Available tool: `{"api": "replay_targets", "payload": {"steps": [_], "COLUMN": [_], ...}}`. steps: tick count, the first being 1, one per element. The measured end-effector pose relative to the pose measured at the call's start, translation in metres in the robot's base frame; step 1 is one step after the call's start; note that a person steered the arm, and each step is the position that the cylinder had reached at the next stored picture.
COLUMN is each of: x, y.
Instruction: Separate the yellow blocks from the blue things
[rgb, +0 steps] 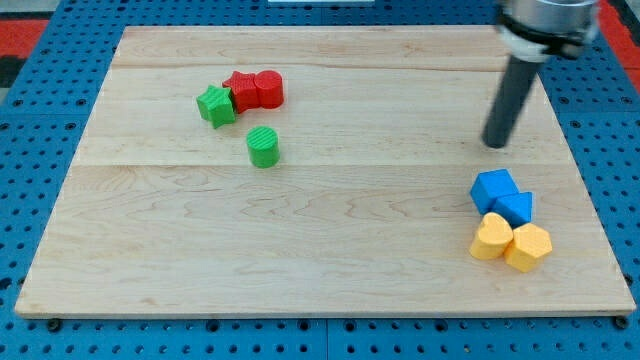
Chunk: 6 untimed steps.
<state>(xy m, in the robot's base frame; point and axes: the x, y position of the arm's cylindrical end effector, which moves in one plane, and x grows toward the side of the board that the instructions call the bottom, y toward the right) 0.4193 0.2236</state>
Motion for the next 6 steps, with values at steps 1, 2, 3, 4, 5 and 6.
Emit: {"api": "replay_targets", "payload": {"steps": [1, 2, 3, 4, 5, 6], "x": [0.007, 0.007, 0.012, 0.026, 0.040, 0.085], "y": [0.011, 0.013, 0.015, 0.050, 0.092, 0.104]}}
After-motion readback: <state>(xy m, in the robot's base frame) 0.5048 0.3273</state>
